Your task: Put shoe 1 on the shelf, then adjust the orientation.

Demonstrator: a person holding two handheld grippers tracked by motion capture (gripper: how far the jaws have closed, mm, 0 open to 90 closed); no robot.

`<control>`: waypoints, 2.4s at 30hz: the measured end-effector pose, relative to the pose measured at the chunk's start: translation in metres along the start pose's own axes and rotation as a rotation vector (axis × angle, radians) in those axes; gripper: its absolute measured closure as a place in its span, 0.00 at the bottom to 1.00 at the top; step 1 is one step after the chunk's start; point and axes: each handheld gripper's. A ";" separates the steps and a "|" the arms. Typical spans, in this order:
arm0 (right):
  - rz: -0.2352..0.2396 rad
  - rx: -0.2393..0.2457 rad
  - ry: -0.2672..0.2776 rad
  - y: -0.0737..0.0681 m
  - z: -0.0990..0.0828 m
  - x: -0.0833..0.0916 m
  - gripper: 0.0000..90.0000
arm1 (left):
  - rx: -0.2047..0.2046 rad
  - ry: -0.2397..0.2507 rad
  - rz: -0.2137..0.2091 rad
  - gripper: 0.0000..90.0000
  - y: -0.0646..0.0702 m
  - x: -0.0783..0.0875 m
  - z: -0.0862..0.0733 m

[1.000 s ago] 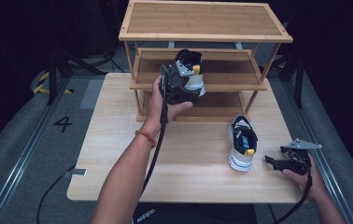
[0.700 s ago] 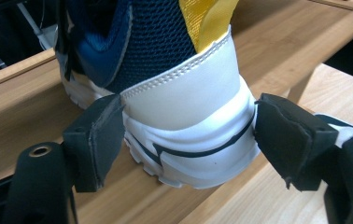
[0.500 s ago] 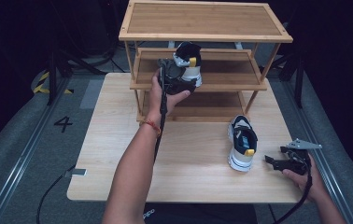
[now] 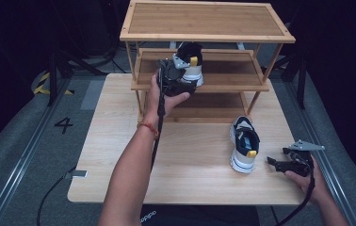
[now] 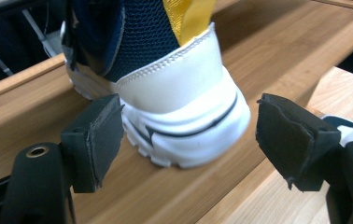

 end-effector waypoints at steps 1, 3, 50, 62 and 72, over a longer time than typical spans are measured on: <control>0.000 0.000 0.000 0.000 0.000 0.000 0.17 | -0.013 0.002 -0.005 0.26 0.001 0.006 -0.002; 0.000 0.000 0.000 0.000 0.000 0.000 0.17 | -0.033 -0.001 -0.010 0.26 0.004 0.014 -0.005; 0.119 0.127 0.046 -0.014 0.026 0.051 0.25 | -0.054 -0.331 -0.243 0.22 0.009 0.097 -0.278; 0.191 0.361 0.081 -0.070 0.071 0.073 0.30 | 0.011 -0.274 -0.229 0.18 0.007 0.100 -0.289; 0.243 0.535 -0.059 -0.094 0.093 0.059 0.37 | 0.014 -0.273 -0.226 0.18 0.007 0.100 -0.289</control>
Point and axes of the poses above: each handheld gripper's, and its own axes: x roughly backward along the jaws, z roughly out of its top, y roughly to its right
